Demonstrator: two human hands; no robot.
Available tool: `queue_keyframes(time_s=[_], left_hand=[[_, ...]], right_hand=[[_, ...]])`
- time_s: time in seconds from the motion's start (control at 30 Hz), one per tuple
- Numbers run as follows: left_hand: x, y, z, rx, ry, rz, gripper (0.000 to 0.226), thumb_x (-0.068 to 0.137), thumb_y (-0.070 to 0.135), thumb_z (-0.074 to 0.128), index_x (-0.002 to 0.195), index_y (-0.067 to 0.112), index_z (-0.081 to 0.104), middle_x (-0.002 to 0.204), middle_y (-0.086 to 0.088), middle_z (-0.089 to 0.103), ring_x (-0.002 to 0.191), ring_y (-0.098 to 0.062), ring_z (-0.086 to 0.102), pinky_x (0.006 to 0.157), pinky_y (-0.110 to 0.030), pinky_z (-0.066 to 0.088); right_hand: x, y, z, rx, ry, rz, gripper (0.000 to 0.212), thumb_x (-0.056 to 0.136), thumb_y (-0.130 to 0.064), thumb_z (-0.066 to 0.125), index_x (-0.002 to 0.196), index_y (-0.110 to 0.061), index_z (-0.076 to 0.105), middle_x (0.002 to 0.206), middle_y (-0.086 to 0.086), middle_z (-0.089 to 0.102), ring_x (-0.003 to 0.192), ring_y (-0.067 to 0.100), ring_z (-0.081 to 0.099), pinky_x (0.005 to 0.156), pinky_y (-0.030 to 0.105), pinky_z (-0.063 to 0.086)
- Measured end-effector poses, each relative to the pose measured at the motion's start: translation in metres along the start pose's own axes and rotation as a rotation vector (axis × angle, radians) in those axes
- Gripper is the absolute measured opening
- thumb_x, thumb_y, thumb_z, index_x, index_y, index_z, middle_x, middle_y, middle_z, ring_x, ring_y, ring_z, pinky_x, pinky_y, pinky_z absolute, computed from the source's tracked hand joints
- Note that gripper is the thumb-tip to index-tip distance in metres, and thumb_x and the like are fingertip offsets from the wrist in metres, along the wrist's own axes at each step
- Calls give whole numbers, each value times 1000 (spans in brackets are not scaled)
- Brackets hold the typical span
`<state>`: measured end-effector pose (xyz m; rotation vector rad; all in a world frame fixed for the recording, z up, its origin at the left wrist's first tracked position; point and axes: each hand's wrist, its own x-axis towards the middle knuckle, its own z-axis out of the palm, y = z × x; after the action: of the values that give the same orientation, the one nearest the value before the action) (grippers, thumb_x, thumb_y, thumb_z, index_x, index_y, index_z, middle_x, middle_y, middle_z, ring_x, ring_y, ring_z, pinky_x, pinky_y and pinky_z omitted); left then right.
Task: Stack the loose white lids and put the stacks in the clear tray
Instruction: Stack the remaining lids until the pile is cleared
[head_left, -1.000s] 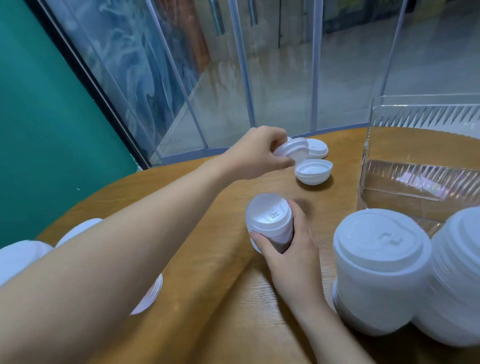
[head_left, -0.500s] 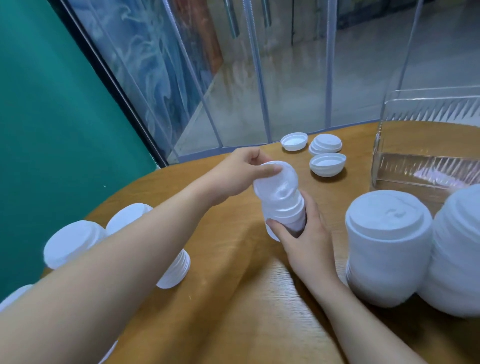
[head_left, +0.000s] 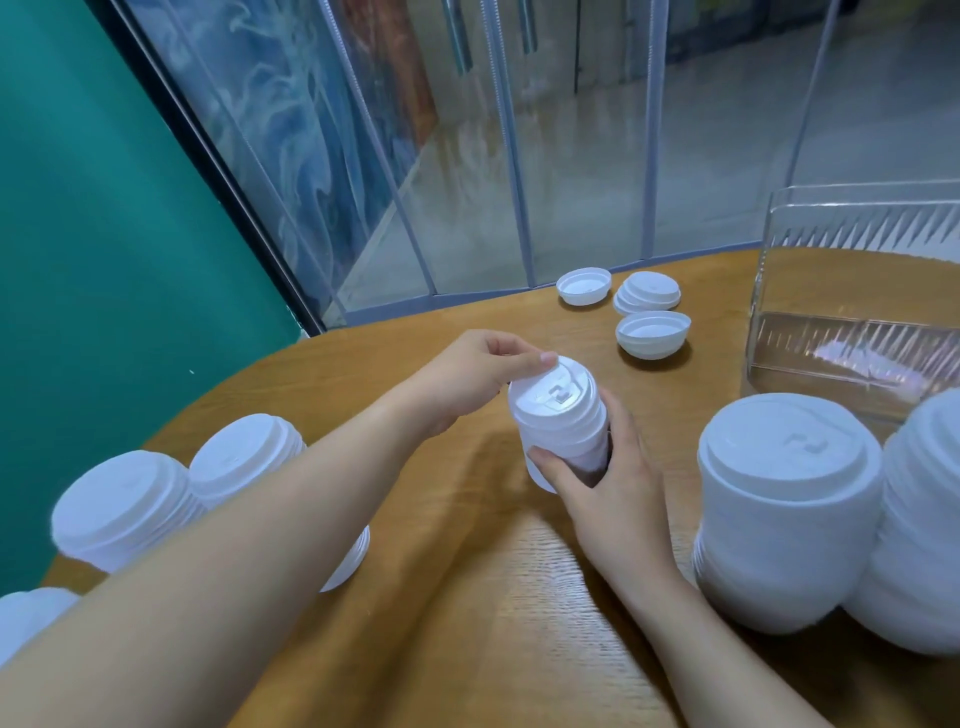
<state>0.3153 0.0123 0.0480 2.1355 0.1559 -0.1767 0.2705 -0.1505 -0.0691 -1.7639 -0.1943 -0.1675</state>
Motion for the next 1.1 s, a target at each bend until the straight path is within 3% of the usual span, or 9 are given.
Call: queue_keyframes(time_s=[0.1,0.27,0.4,0.53,0.7,0.87,1.03,1.1], left_hand=[[-2,-2,7,55,41,77,22,96,38,72,98,18,80,100,-2,78,82,-2,63,78,-22,47],[-1,-8,16,151,99,165,27,96,40,71,94,15,78,106,-15,72,83,-13,58,79,-39,50],[-1,-13,17,163,88,143,32,95,42,71,94,11,78,104,-19,72,82,-16,57,79,-46,50],[-4,-10,18,207,98,149,31,95,43,71,94,13,77,104,-16,72,85,-22,64,90,-53,52],[-15,-2,9,410,5,205,35,94,54,67,107,22,74,105,1,69,95,-17,62,85,-37,53],[-23,0,5,412,-29,220,43,85,53,78,122,31,69,111,13,66,98,-11,63,74,-14,46],[-25,-1,10,385,-10,264,34,85,47,80,113,31,69,111,8,67,97,-16,62,76,-19,48],[-25,-1,11,403,-14,263,37,85,47,80,115,28,69,111,9,66,97,-15,62,79,-22,49]], right_hand=[[-1,0,1,-5,1,-9,83,76,-48,82,148,-45,40,140,-22,55,131,6,50,111,43,44],[-1,2,3,-13,2,-7,89,72,-65,73,150,-39,41,142,-19,56,133,9,51,110,45,45],[-2,3,2,-22,7,-1,88,75,-56,79,151,-38,39,143,-18,56,134,12,51,110,46,44],[-1,3,2,-32,-2,4,91,76,-56,79,154,-42,34,148,-19,52,137,12,48,112,47,42],[-1,3,1,-26,-13,15,90,76,-57,78,153,-43,34,147,-18,53,137,12,49,112,47,42],[-2,1,1,-39,-17,15,91,77,-55,79,154,-42,33,149,-15,52,137,14,48,113,48,41],[-2,-2,1,-54,-19,25,96,75,-56,80,156,-40,31,151,-13,52,139,15,47,113,48,41],[-2,-4,1,-48,-22,34,102,70,-66,77,157,-41,30,151,-15,51,140,13,46,114,46,41]])
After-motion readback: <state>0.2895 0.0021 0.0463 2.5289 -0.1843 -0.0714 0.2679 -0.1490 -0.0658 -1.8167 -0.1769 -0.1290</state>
